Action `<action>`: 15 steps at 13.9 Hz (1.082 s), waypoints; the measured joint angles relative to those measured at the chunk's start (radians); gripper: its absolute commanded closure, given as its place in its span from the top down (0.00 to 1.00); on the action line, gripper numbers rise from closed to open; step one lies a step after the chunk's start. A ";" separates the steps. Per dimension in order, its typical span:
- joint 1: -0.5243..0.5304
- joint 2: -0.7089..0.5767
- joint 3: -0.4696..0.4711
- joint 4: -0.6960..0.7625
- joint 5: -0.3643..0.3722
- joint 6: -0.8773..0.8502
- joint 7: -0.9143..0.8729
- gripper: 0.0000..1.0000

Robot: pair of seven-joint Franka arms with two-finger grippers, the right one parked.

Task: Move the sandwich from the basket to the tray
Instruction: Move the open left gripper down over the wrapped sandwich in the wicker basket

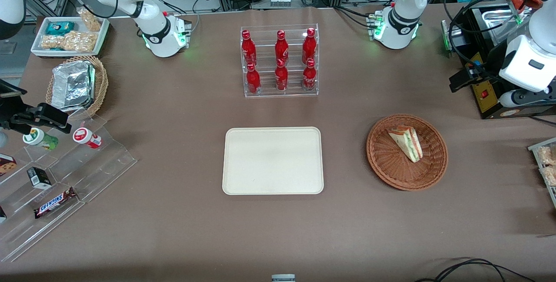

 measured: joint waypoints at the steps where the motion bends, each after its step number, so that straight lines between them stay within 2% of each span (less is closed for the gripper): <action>1: 0.000 -0.002 0.000 0.000 0.000 -0.002 0.000 1.00; 10: 0.000 -0.014 0.000 -0.022 0.001 -0.017 0.001 1.00; 15: 0.008 -0.005 0.001 -0.118 0.003 -0.026 -0.001 1.00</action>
